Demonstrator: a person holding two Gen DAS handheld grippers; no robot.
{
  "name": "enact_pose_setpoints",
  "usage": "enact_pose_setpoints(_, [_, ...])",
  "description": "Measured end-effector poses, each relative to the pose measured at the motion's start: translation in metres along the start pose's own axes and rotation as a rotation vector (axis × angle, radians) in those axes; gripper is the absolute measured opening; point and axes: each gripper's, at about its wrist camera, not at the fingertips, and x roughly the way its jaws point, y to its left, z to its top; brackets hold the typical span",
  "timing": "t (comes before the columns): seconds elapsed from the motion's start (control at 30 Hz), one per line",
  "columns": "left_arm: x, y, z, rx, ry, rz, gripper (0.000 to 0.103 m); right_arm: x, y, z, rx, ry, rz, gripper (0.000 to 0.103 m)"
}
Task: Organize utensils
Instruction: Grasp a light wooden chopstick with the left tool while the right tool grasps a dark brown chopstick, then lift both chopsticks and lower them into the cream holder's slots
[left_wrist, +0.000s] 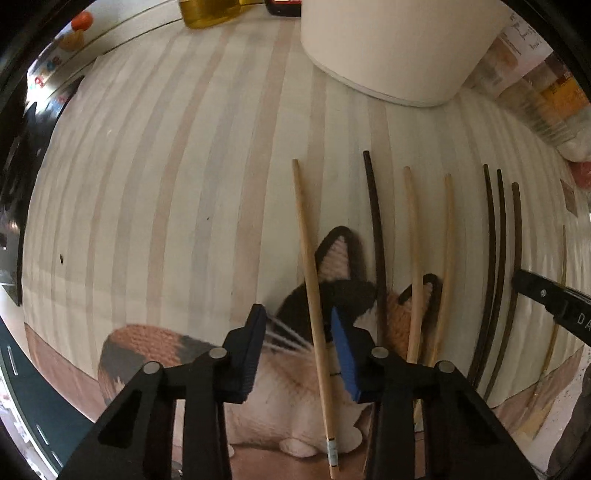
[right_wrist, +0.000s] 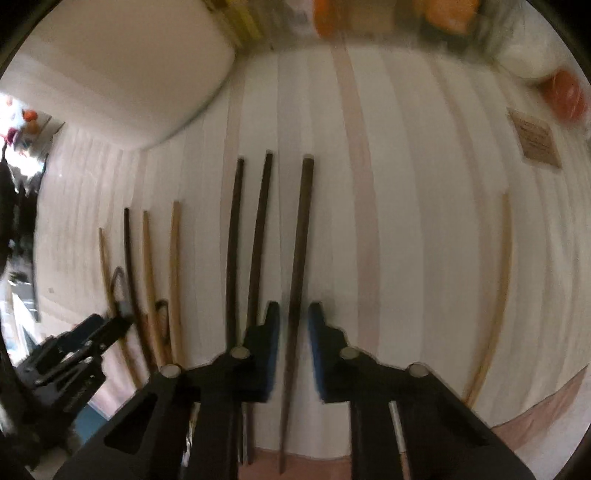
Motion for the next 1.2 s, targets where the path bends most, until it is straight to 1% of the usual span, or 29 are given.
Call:
enact_pose_setpoints(0.07, [0.0, -0.002, 0.0, 0.017, -0.006, -0.003, 0.017, 0.004, 0.0, -0.003, -0.012, 0.014, -0.012, 0.006])
enact_pose_setpoints(0.1, [-0.001, 0.0, -0.001, 0.025, -0.006, -0.009, 0.006, 0.004, -0.001, -0.004, -0.018, 0.022, -0.018, 0.006])
enact_pose_setpoints(0.13, [-0.001, 0.0, 0.0, 0.035, -0.005, -0.016, 0.005, 0.005, -0.001, -0.007, -0.026, 0.037, -0.026, 0.006])
enact_pose_setpoints(0.27, [-0.004, 0.006, 0.011, 0.063, -0.02, -0.013, 0.004, 0.008, -0.009, -0.018, -0.055, 0.099, -0.036, 0.006])
enact_pose_setpoints(0.33, [-0.004, 0.006, 0.015, 0.078, -0.012, -0.03, 0.005, 0.008, -0.016, -0.016, -0.037, 0.123, -0.027, 0.006])
enact_pose_setpoints(0.37, [-0.004, 0.008, 0.018, 0.082, 0.0, -0.04, 0.005, 0.008, -0.018, -0.014, -0.023, 0.122, -0.031, 0.008])
enact_pose_setpoints(0.43, [-0.003, 0.008, 0.02, 0.079, 0.011, -0.058, 0.01, 0.009, -0.022, -0.008, -0.004, 0.115, -0.045, 0.009])
enact_pose_setpoints(0.5, [-0.003, 0.008, 0.025, 0.077, 0.019, -0.07, 0.011, 0.009, -0.025, -0.002, 0.019, 0.104, -0.031, 0.02])
enact_pose_setpoints(0.6, [-0.003, 0.007, 0.036, 0.085, 0.023, -0.076, 0.012, 0.009, -0.026, 0.007, 0.034, 0.085, -0.043, 0.022])
enact_pose_setpoints(0.7, [-0.003, 0.001, 0.045, 0.102, 0.02, -0.064, 0.012, 0.01, -0.022, 0.008, 0.035, 0.079, -0.056, 0.021])
enact_pose_setpoints(0.73, [-0.003, -0.001, 0.045, 0.11, 0.017, -0.057, 0.01, 0.011, -0.021, 0.009, 0.035, 0.078, -0.06, 0.021])
enact_pose_setpoints(0.77, [-0.003, -0.004, 0.048, 0.119, 0.01, -0.051, 0.009, 0.009, -0.016, 0.011, 0.033, 0.075, -0.07, 0.016])
enact_pose_setpoints(0.8, [-0.004, -0.006, 0.049, 0.126, 0.008, -0.046, 0.007, 0.007, -0.007, 0.012, 0.029, 0.07, -0.088, 0.007])
enact_pose_setpoints(0.83, [-0.004, -0.013, 0.049, 0.13, 0.005, -0.042, 0.004, 0.007, -0.006, 0.011, 0.025, 0.066, -0.089, 0.007])
enact_pose_setpoints(0.87, [-0.005, -0.017, 0.058, 0.131, 0.003, -0.041, 0.005, 0.006, -0.007, 0.011, 0.027, 0.068, -0.081, 0.007])
enact_pose_setpoints(0.97, [-0.003, -0.021, 0.06, 0.117, -0.006, -0.048, 0.004, 0.003, -0.02, 0.009, 0.054, 0.063, -0.045, 0.006])
enact_pose_setpoints(1.1, [-0.017, -0.007, 0.05, 0.108, -0.027, -0.064, 0.004, -0.002, -0.03, 0.001, 0.078, 0.037, -0.014, 0.006])
enact_pose_setpoints(1.2, [-0.037, 0.003, 0.052, 0.099, -0.063, -0.073, 0.004, -0.015, -0.033, -0.003, 0.083, 0.003, 0.027, 0.006])
